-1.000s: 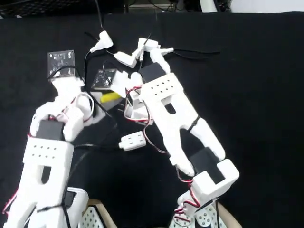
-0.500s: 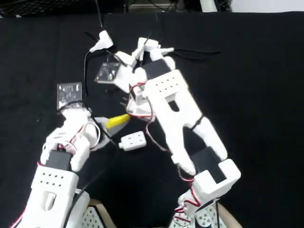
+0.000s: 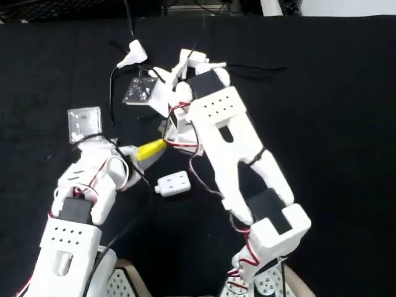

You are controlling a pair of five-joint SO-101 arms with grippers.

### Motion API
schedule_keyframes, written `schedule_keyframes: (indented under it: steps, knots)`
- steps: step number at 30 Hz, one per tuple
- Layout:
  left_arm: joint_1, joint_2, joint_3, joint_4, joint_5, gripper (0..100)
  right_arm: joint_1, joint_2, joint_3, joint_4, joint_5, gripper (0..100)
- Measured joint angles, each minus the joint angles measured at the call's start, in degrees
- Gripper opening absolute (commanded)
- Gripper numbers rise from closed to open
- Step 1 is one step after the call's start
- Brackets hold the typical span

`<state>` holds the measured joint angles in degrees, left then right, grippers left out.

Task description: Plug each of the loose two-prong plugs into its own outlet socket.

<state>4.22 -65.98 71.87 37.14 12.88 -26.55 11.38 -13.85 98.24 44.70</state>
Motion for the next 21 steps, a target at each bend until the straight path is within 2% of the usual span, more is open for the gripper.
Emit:
schedule_keyframes:
  steps: [9, 13, 21]
  knots:
    - [-7.47, 0.00, -1.93, 0.35, 0.00, 43, 0.09, 2.11, 0.18, 0.00, 0.00, 1.1]
    - [-8.35, 0.00, -1.93, 0.35, 0.00, 43, 0.09, 2.90, 0.26, 0.00, -1.32, 1.1]
    - [3.52, 0.00, -1.32, -1.23, 0.00, 43, -2.20, 2.90, 0.26, 0.09, -2.73, 1.1]
